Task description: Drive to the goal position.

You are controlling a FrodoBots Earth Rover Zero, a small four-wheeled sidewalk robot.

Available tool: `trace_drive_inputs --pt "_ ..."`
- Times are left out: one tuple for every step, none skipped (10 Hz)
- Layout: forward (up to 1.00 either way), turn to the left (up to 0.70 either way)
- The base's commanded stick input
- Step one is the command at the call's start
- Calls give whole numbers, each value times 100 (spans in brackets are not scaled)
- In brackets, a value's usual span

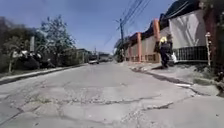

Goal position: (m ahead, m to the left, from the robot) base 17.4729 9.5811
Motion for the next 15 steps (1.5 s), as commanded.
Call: trace_drive_inputs --pt "100 2" --pt "100 2" --pt "100 2" --pt "100 2" --pt "100 2" --pt "100 2" --pt "100 2" --pt "100 2" --pt "100 2" --pt "100 2" --pt "100 2" --pt "100 2" --pt "100 2" --pt "100 2" --pt "100 2"
